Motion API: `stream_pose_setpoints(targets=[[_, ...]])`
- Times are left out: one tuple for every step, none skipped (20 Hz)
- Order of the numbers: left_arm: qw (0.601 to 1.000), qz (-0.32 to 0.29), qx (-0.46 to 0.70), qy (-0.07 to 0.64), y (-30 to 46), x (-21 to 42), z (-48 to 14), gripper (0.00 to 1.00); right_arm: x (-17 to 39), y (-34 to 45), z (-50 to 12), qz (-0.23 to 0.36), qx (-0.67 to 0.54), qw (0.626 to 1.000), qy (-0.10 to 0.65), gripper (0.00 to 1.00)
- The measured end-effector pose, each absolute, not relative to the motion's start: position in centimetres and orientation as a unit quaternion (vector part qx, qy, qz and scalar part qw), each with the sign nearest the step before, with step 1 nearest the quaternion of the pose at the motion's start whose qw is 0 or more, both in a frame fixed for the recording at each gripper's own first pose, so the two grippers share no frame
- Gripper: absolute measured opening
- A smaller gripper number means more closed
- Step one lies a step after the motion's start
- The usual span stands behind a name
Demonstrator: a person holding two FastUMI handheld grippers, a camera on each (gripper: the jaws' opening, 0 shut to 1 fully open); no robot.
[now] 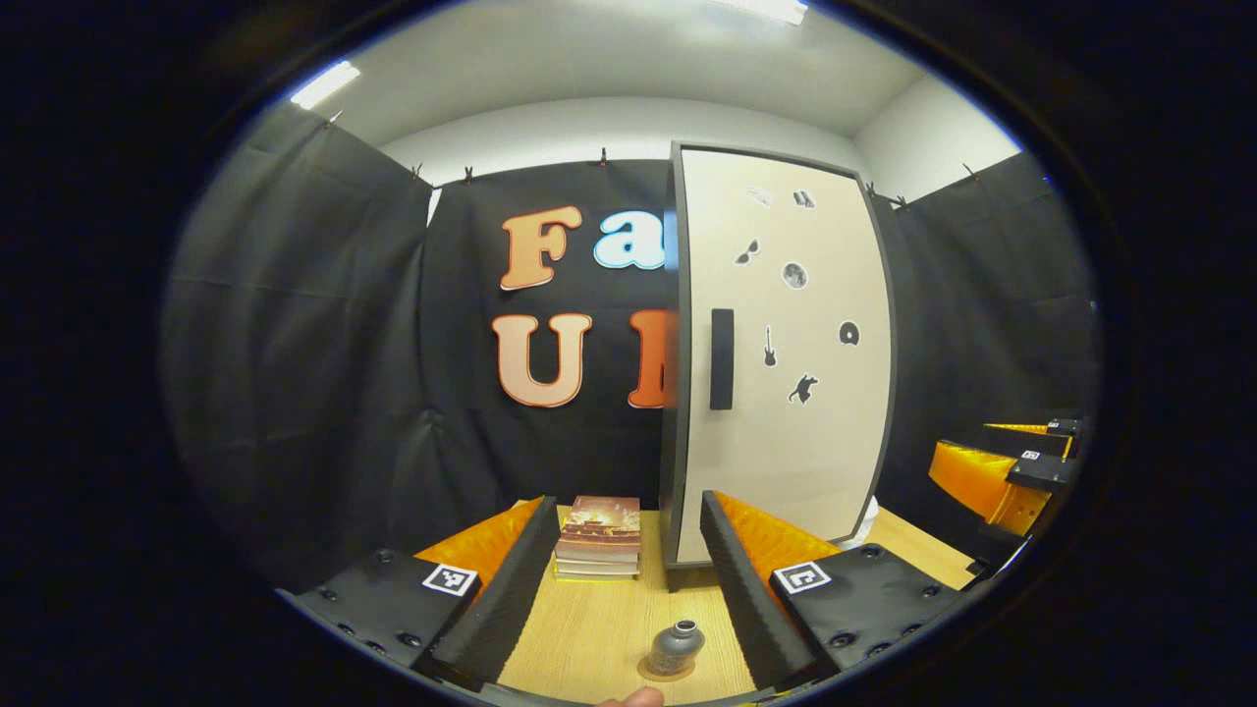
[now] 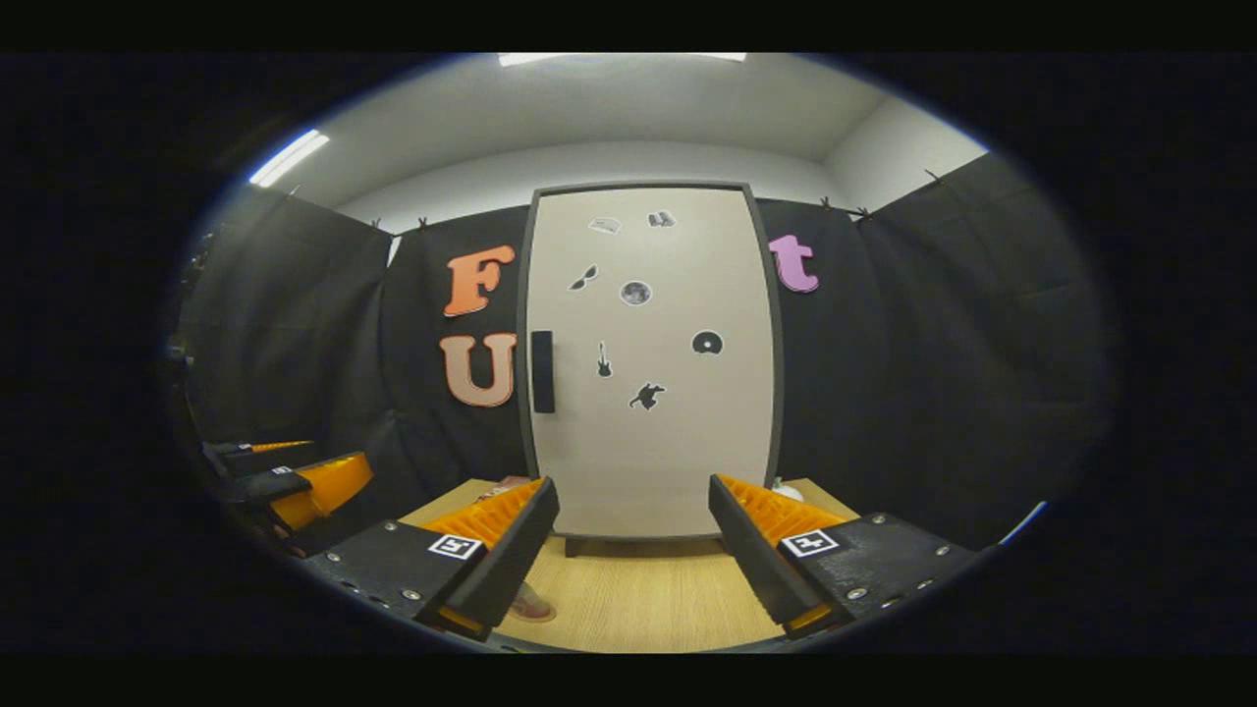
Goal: Open the cabinet door with the right hand, grasp the bottle in the cabinet with the left hand and place it on the coaster, then close the cabinet door with the right hand.
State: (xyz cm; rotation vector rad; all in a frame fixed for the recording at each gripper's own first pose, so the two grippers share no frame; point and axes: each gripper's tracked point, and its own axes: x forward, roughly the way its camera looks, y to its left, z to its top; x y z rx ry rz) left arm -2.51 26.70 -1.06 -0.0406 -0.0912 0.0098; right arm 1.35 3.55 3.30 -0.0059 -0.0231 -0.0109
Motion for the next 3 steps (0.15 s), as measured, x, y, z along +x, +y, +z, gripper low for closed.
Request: stream_pose_setpoints(targets=[[0.999,0.009,-0.019,-0.050,26.56,-2.99,-0.62,0.92,0.96,3.37,3.32,-0.005,-0.001,1.000,-0.012,0.95],[0.998,0.009,-0.021,-0.054,26.30,-3.33,-0.42,0.94,0.61,3.22,3.40,-0.005,0.001,1.000,-0.014,0.95],[0.998,0.010,-0.023,-0.055,25.95,-3.74,-0.51,0.94,0.40,3.19,3.53,-0.003,0.002,1.000,-0.015,0.93]])
